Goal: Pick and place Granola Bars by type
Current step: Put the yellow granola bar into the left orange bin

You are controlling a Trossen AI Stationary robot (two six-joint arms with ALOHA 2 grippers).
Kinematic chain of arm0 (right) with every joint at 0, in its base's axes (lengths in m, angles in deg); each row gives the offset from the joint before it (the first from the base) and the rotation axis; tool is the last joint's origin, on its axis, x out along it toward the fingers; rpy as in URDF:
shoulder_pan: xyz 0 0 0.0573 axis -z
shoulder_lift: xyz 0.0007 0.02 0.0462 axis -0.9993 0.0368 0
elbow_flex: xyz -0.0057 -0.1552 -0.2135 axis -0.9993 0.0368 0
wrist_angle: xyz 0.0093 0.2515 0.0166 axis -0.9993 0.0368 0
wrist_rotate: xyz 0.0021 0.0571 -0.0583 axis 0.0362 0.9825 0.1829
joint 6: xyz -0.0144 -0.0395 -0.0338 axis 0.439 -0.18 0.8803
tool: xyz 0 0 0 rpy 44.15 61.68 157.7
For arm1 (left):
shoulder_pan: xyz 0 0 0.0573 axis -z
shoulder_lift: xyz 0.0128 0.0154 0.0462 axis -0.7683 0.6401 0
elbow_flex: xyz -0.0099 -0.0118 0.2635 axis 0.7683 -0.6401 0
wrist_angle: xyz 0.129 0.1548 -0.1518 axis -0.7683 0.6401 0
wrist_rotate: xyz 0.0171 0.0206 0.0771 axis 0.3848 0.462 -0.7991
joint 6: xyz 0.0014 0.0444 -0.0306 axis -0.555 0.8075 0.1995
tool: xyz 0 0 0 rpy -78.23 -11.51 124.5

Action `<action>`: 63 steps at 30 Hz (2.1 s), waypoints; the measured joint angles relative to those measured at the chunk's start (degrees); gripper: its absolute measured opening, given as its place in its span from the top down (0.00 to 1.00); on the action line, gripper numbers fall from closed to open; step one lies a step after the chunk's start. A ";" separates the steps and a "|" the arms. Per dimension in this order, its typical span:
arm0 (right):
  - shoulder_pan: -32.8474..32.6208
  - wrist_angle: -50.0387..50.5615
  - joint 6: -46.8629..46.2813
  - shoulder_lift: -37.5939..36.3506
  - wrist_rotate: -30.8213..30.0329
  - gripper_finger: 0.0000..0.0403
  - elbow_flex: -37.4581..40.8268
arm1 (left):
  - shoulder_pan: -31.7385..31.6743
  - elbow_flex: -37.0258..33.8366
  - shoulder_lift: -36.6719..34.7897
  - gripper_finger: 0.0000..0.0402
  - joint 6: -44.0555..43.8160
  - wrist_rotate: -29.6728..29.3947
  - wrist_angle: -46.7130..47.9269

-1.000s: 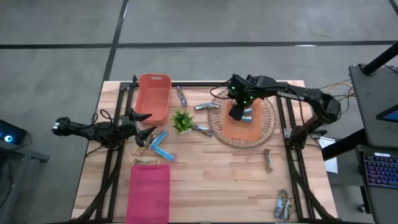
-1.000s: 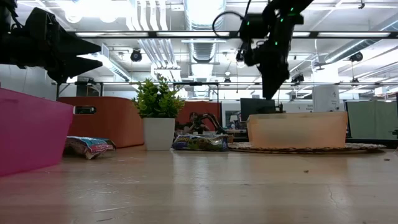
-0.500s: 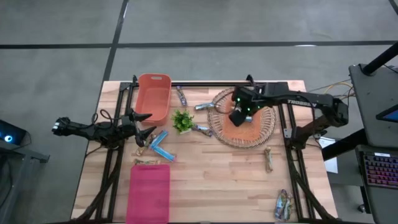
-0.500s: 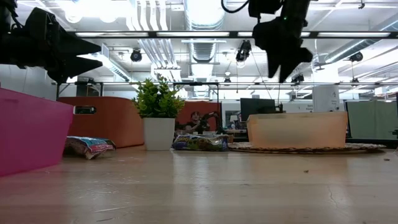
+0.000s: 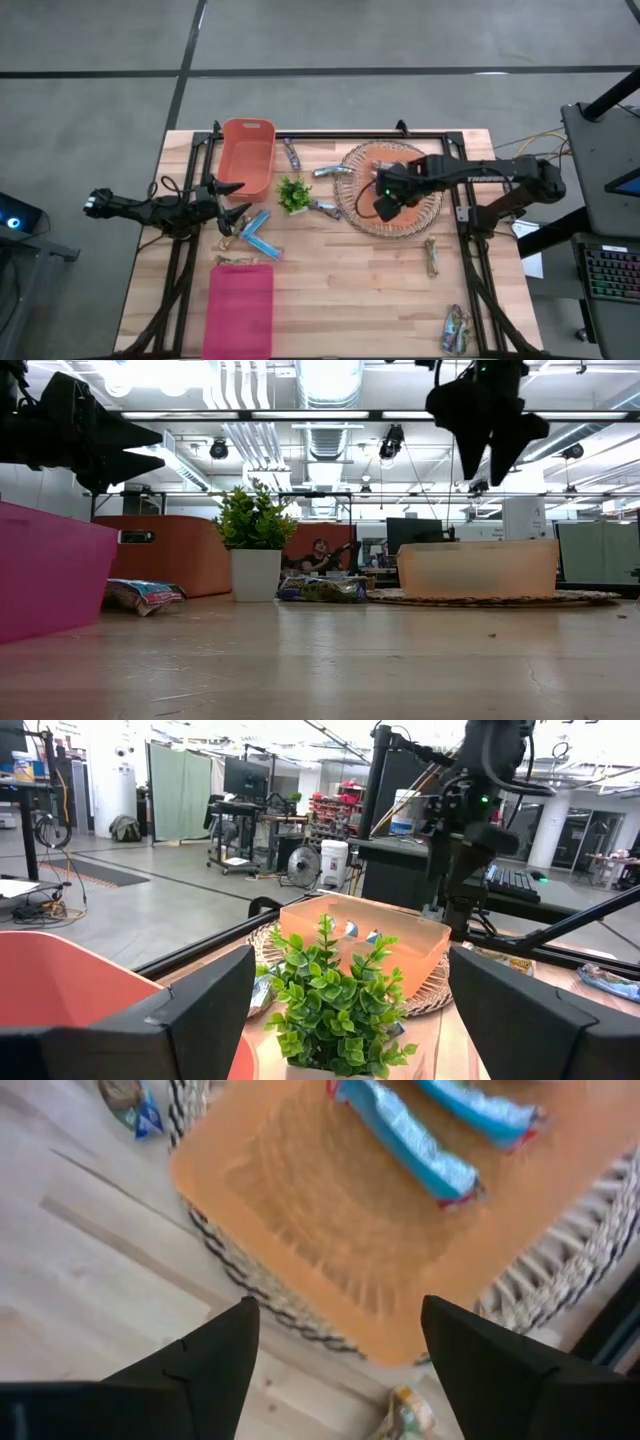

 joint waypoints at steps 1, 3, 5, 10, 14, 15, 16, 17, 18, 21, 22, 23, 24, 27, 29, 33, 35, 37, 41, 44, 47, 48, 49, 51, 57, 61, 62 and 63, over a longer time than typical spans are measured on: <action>-0.90 0.46 -1.35 -0.36 -0.07 0.32 0.36 | -0.01 -0.01 0.01 0.22 0.00 0.00 0.01; -3.11 0.95 -4.23 -1.22 -1.00 0.30 1.26 | 0.00 0.00 0.02 0.22 0.00 -0.01 0.01; -5.75 1.50 -7.77 -2.32 -1.89 0.28 2.47 | 0.00 0.00 0.00 0.22 0.00 0.00 0.02; -13.00 2.02 -17.43 -5.37 -3.89 0.26 6.73 | -0.02 0.00 0.00 0.22 0.00 0.00 0.02; -18.63 1.93 -23.58 -7.19 -4.02 0.25 11.29 | -0.02 0.00 0.01 0.22 0.00 0.00 0.01; -19.87 2.02 -25.25 -7.46 -4.01 0.25 12.36 | 0.00 -0.02 0.00 0.22 0.00 0.00 0.02; -21.16 1.94 -26.76 -7.84 -3.90 0.25 13.46 | -0.02 0.00 0.02 0.22 0.00 -0.02 0.00; -22.47 1.91 -28.45 -8.14 -3.70 0.25 14.48 | 0.00 0.00 0.02 0.22 0.00 0.00 0.00; -23.81 1.94 -30.31 -8.28 -3.65 0.25 15.34 | 0.00 0.00 0.00 0.22 0.00 0.00 0.02; -27.83 1.59 -36.38 -8.55 -3.30 0.25 17.61 | 0.00 0.00 0.01 0.22 0.00 -0.02 0.02; -28.95 1.43 -38.48 -8.63 -3.17 0.25 18.29 | -0.02 -0.01 0.01 0.22 0.00 -0.01 0.02; -29.88 1.32 -40.36 -8.66 -2.82 0.25 18.89 | 0.00 -0.02 0.02 0.22 0.00 0.00 0.01; -30.76 1.17 -42.17 -8.66 -2.52 0.25 19.57 | -0.02 0.00 0.00 0.22 0.00 0.00 0.01; -33.27 0.26 -47.37 -8.60 -2.02 0.25 21.51 | 0.00 -0.02 0.00 0.22 0.00 0.00 0.02; -34.51 -1.70 -50.09 -8.61 -1.29 0.25 22.76 | 0.00 -0.01 0.00 0.22 0.00 -0.02 0.02; -35.97 -7.59 -53.77 -8.55 0.66 0.25 26.10 | -0.02 -0.02 0.01 0.22 0.00 -0.01 0.02; -36.54 -10.55 -55.21 -8.26 1.42 0.25 27.77 | 0.00 0.00 0.00 0.22 0.00 0.00 0.02; -36.88 -12.70 -56.61 -7.69 2.24 0.25 28.96 | -0.02 -0.02 0.02 0.22 0.00 0.00 0.02; -37.15 -14.23 -58.22 -6.58 3.72 0.25 30.43 | 0.00 -0.01 0.01 0.22 0.00 -0.02 0.02; -37.49 -14.94 -59.21 -5.25 4.28 0.25 30.79 | 0.00 0.00 0.02 0.22 0.00 -0.02 0.02; -37.63 -15.68 -59.96 -3.65 4.32 0.25 30.79 | -0.02 0.00 0.01 0.22 0.00 -0.02 0.02; -37.63 -15.93 -59.95 -3.14 4.31 0.25 30.79 | 0.00 0.00 0.02 0.22 0.00 0.00 0.02; -37.63 -16.17 -60.00 -2.74 4.31 0.25 30.79 | -0.01 -0.01 0.00 0.22 0.00 0.00 0.02; -37.63 -16.40 -60.85 -1.96 4.59 0.25 30.97 | -0.01 -0.01 0.01 0.22 0.00 0.00 0.02; -37.99 -16.71 -61.86 0.40 7.41 0.28 31.85 | -0.02 0.00 0.00 0.22 0.00 -0.02 0.02; -38.20 -16.80 -62.14 0.90 8.02 0.33 31.93 | 0.00 -0.02 0.01 0.22 0.00 -0.02 0.02; -38.26 -16.89 -62.18 0.92 8.07 0.35 31.98 | -0.02 0.00 0.02 0.22 0.00 -0.02 0.02; -38.26 -16.98 -62.23 0.92 8.07 0.37 32.11 | 0.00 0.00 0.00 0.22 0.00 -0.02 0.02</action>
